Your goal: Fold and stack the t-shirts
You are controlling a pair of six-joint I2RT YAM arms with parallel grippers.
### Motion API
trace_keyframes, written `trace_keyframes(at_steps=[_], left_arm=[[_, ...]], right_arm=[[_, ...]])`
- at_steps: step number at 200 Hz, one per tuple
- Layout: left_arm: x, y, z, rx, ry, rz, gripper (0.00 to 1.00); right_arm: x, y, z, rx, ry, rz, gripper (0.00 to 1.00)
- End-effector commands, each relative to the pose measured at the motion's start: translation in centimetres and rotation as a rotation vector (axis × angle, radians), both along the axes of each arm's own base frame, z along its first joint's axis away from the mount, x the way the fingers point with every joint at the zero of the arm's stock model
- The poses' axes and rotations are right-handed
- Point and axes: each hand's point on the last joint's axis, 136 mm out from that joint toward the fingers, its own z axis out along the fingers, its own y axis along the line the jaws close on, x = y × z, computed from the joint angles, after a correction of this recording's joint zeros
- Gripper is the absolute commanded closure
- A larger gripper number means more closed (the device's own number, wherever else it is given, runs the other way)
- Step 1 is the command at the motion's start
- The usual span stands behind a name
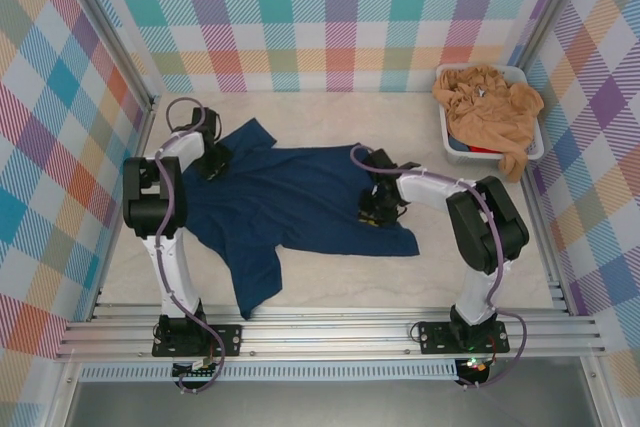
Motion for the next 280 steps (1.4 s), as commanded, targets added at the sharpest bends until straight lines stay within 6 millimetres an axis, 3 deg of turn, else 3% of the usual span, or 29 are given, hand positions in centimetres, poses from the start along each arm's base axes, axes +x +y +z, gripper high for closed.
trace_keyframes(at_steps=[1, 37, 51, 82, 114, 134, 152, 173, 192, 217, 236, 280], left_arm=[[-1.2, 1.8, -0.8, 0.03, 0.049, -0.012, 0.9], [1.4, 0.1, 3.0, 0.054, -0.031, -0.054, 0.87], [2.1, -0.6, 4.6, 0.07, -0.06, -0.062, 0.83], [3.1, -2.6, 7.5, 0.053, -0.126, -0.068, 0.83], [3.9, -6.4, 8.4, -0.036, -0.158, -0.124, 0.84], [3.9, -8.7, 8.7, -0.08, -0.167, -0.161, 0.85], [3.5, -10.2, 8.6, -0.089, -0.159, -0.193, 0.86], [2.9, -11.4, 8.6, -0.093, -0.155, -0.219, 0.87], [2.5, -11.8, 8.9, -0.093, -0.158, -0.228, 0.87], [1.7, -11.6, 8.8, -0.074, -0.145, -0.242, 0.88], [1.0, -11.3, 8.7, -0.06, -0.139, -0.249, 0.88], [-0.2, -10.7, 8.6, -0.05, -0.129, -0.252, 0.88]], right_arm=[[-2.2, -1.9, -0.6, -0.056, 0.07, -0.033, 0.74], [5.4, -4.3, 5.5, 0.007, -0.134, -0.132, 0.64], [8.4, -5.4, 6.9, 0.024, -0.187, -0.171, 0.63], [14.5, -6.2, 6.2, 0.066, -0.235, -0.21, 0.64], [18.2, -2.8, 4.9, 0.145, -0.25, -0.102, 0.64], [18.9, -1.2, 3.9, 0.149, -0.255, -0.027, 0.63], [19.0, -1.2, 2.5, 0.115, -0.229, -0.004, 0.64], [18.9, -1.2, 1.4, 0.105, -0.211, 0.006, 0.76], [18.9, -1.0, 2.3, 0.1, -0.252, 0.021, 0.91], [18.8, -0.1, 4.9, 0.1, -0.326, 0.052, 1.0], [18.1, 1.0, 6.2, 0.103, -0.336, 0.076, 1.0], [14.9, 3.5, 6.8, 0.069, -0.319, 0.135, 1.0]])
